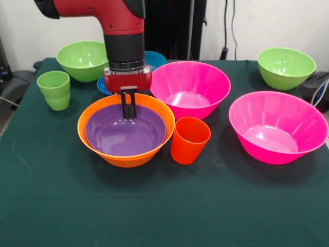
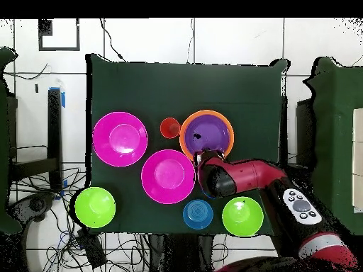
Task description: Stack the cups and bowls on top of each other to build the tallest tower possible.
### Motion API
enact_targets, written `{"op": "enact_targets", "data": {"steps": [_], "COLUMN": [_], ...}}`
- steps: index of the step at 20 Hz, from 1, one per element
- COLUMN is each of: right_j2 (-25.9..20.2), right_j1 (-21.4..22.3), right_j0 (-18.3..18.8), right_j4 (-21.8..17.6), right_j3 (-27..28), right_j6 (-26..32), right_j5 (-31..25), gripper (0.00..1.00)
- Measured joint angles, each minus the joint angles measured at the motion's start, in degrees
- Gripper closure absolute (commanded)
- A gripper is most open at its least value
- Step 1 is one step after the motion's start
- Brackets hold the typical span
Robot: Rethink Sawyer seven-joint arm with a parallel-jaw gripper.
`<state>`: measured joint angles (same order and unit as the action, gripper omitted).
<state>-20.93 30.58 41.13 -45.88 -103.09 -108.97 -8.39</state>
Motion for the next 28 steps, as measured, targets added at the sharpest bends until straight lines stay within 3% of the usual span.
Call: {"op": "enact_targets", "data": {"steps": [13, 17, 28], "right_j2": [7.1, 8.4, 9.0], "right_j1": [-5.6, -6.4, -7.0], "right_j0": [-4.6, -4.9, -4.6], "right_j4": [-0.7, -0.7, -0.7], "right_j3": [3.1, 3.3, 3.3], "right_j6": [0.0, 0.0, 0.0], "right_j5": [9.4, 13.4, 16.4], "gripper": [1.0, 1.0, 1.0]}}
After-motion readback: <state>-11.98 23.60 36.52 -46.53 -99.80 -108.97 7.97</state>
